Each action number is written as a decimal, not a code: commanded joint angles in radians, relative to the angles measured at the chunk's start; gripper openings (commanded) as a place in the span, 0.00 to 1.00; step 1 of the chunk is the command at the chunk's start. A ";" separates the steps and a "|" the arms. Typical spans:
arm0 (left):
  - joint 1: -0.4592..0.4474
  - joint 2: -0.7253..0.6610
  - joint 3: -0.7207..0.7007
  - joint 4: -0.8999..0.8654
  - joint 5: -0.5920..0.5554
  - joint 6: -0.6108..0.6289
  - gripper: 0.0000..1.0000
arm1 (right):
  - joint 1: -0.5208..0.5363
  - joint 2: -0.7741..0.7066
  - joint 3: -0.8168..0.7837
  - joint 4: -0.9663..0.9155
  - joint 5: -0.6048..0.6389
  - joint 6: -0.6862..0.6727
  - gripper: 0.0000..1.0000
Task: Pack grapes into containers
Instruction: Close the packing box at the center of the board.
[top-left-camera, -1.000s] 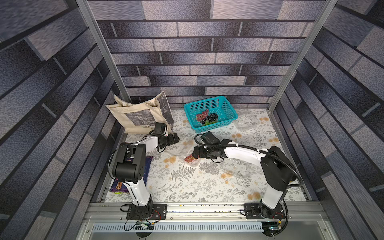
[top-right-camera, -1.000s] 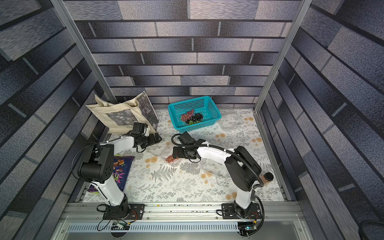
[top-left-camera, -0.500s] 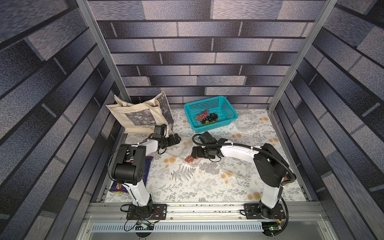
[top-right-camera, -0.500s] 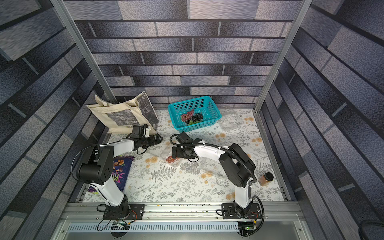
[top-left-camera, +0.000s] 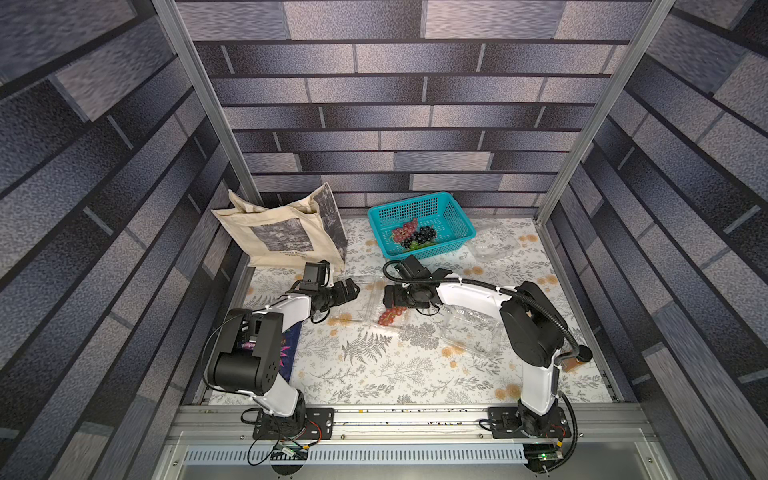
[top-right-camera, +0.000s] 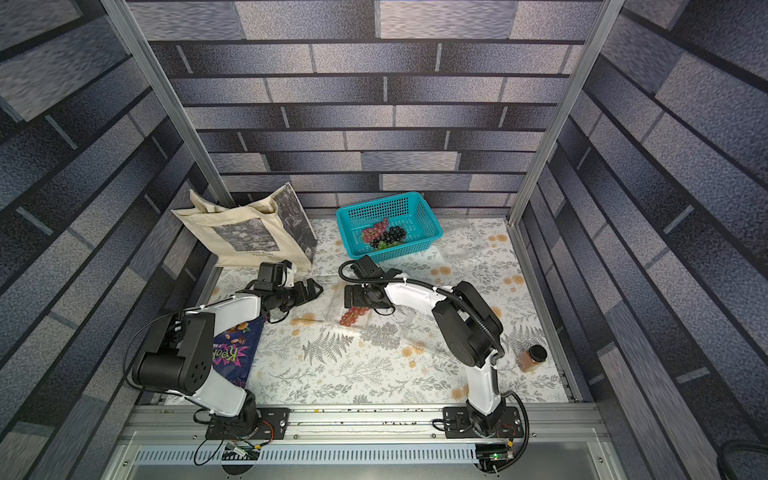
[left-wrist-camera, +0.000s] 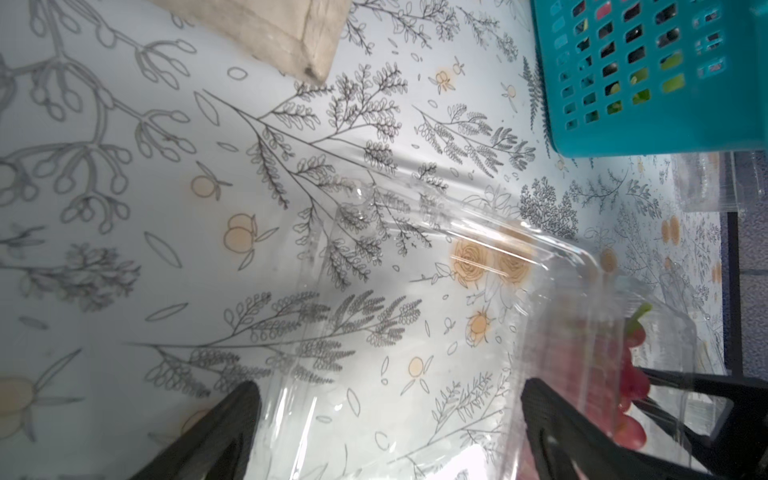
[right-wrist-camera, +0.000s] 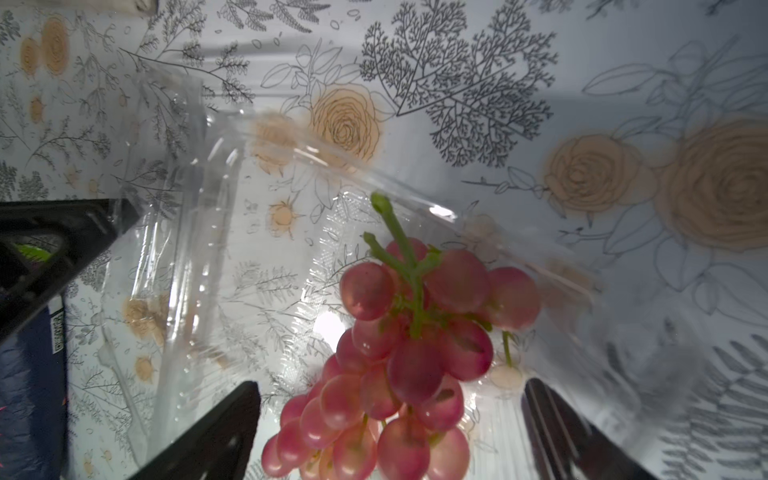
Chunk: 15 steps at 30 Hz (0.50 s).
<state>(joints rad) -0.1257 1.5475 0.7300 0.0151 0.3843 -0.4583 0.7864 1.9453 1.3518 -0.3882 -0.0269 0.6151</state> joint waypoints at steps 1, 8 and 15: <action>-0.009 -0.077 -0.008 -0.035 -0.003 -0.028 1.00 | -0.008 0.011 0.035 -0.035 0.023 -0.020 1.00; -0.017 -0.134 -0.016 -0.038 0.016 -0.046 1.00 | -0.009 0.036 0.065 -0.052 0.031 -0.027 1.00; -0.042 -0.209 -0.007 -0.065 0.011 -0.054 1.00 | -0.009 0.058 0.112 -0.069 0.024 -0.026 1.00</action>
<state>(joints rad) -0.1493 1.3914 0.7269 -0.0174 0.3851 -0.4885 0.7761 1.9839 1.4208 -0.4381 0.0025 0.6006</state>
